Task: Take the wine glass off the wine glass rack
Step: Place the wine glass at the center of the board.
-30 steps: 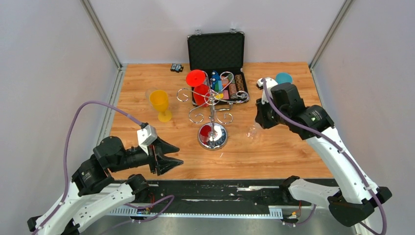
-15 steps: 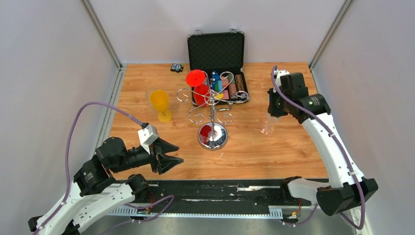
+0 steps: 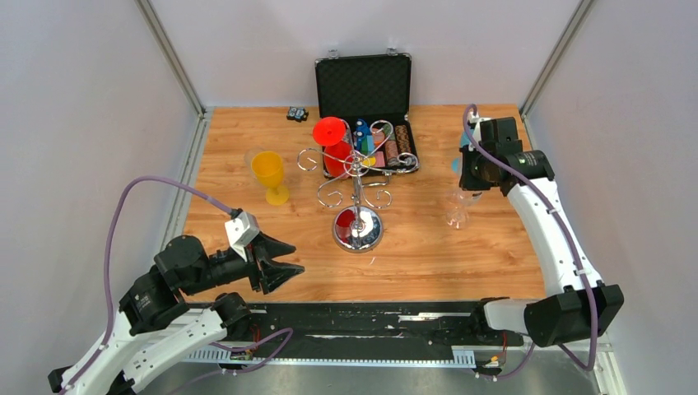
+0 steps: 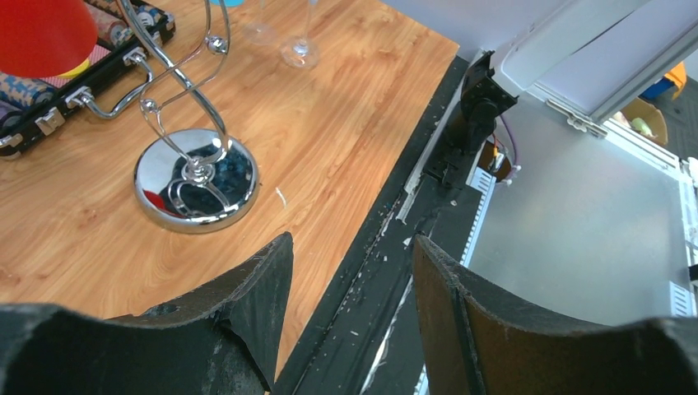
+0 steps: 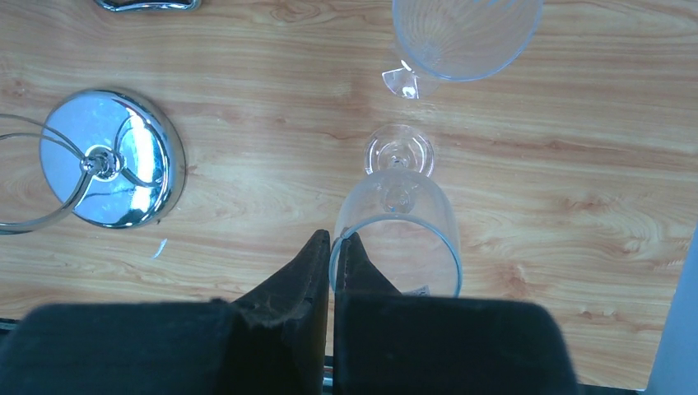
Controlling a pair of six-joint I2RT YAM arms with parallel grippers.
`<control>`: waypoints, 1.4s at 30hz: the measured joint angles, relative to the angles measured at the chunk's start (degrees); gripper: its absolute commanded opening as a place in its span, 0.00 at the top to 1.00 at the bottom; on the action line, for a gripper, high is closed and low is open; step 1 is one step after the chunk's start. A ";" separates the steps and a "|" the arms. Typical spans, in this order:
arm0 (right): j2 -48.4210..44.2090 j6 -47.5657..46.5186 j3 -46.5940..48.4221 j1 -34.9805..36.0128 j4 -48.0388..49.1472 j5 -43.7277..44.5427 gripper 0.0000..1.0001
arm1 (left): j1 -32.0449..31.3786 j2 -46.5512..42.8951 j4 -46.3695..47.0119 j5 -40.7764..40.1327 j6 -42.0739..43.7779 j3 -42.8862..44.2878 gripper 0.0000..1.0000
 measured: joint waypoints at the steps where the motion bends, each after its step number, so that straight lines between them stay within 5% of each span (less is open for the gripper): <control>1: 0.42 -0.04 0.00 -0.55 0.11 -0.39 1.00 | 0.00 -0.09 -0.07 -0.07 0.00 -0.07 0.37; 10: 2.64 -0.09 0.00 -3.02 0.61 -1.99 0.99 | 0.02 -1.92 -0.50 -0.66 0.00 -0.20 0.37; 28: 2.89 0.33 0.70 -3.50 1.36 0.72 0.64 | 0.00 -2.14 -0.90 -1.36 0.00 -0.22 0.37; 42: -5.57 2.89 12.09 -3.50 2.16 -9.68 0.52 | 0.00 -2.12 -1.22 -4.35 -0.48 -0.22 0.21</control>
